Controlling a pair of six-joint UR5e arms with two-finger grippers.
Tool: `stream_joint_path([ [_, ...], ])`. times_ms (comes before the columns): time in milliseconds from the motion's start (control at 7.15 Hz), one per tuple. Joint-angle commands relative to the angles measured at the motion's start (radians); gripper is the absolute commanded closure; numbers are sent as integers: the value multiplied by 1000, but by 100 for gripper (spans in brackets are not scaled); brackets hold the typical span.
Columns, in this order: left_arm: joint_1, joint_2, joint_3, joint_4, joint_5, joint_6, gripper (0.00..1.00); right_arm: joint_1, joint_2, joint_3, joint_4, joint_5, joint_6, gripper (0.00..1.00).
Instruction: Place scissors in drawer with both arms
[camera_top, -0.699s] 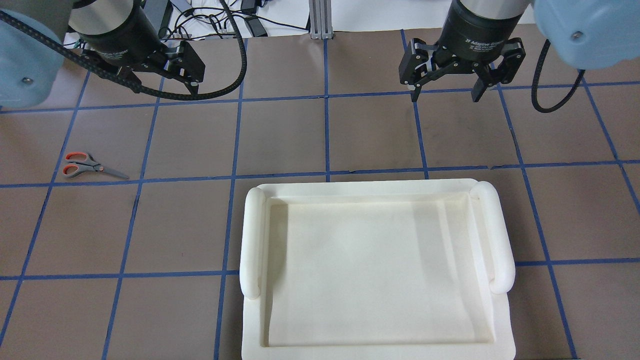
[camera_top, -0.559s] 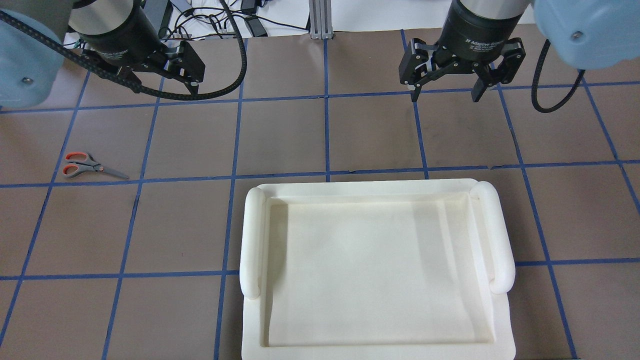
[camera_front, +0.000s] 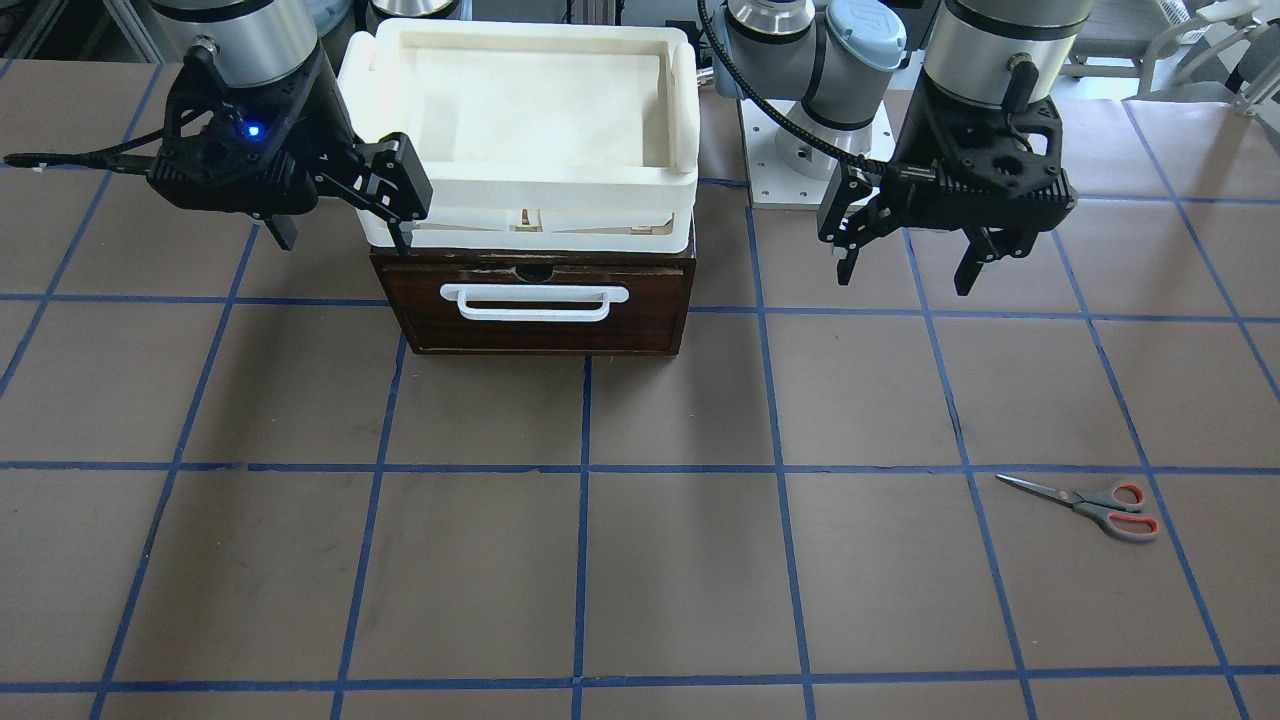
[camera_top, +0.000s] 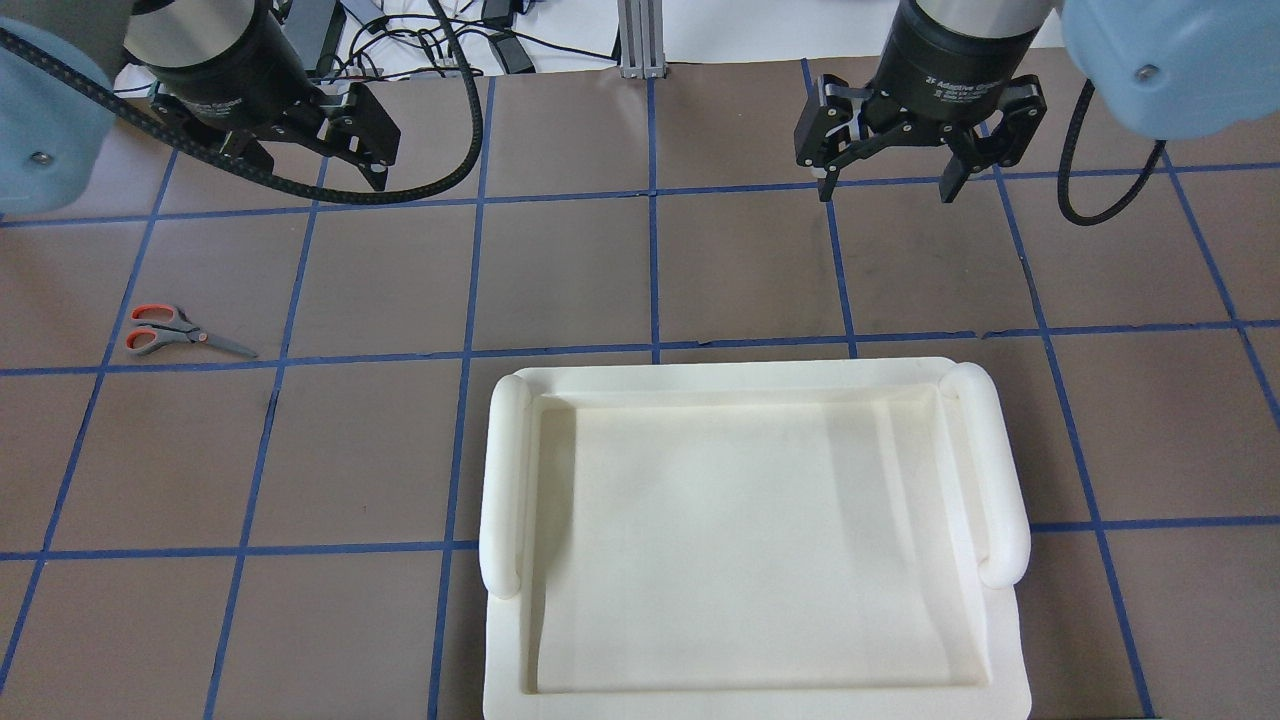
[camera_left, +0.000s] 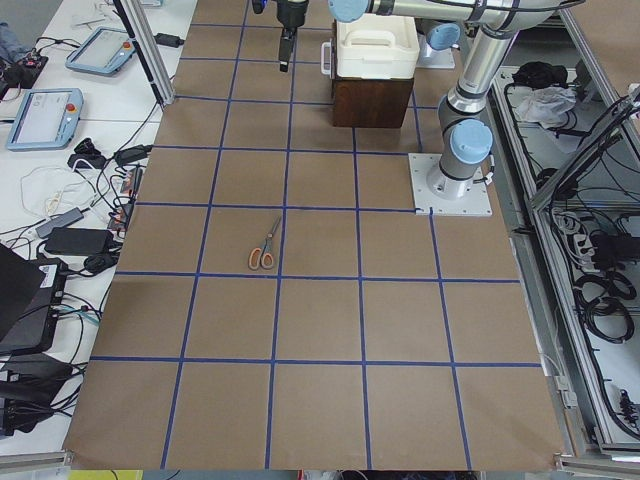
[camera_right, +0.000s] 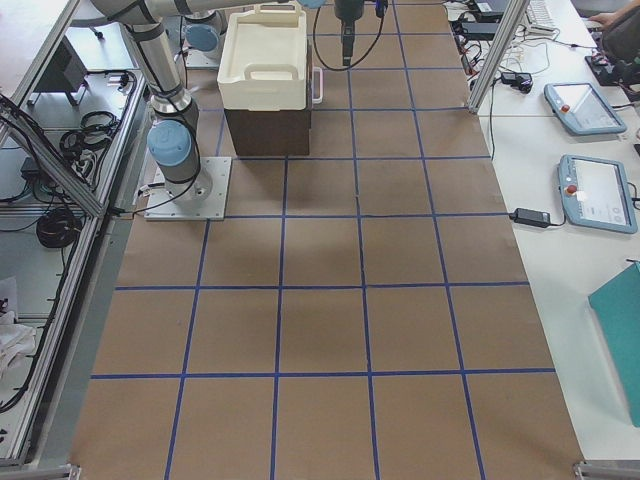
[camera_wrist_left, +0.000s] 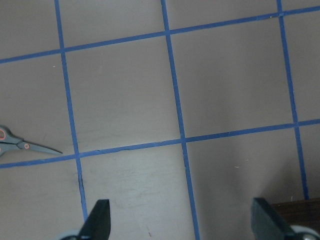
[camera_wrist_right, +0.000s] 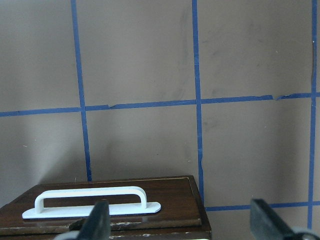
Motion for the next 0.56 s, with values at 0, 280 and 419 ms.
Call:
stream_joint_path([
  [0,133,12,-61,7,-6,264,0,-3,6,0,-16,12,42,0],
  [280,233,21,-99,9,-6,616,0,5,72,-2,-36,9,480,0],
  [419,350,16,-131,12,-15,777,0,11,106,-3,-61,9,633,0],
])
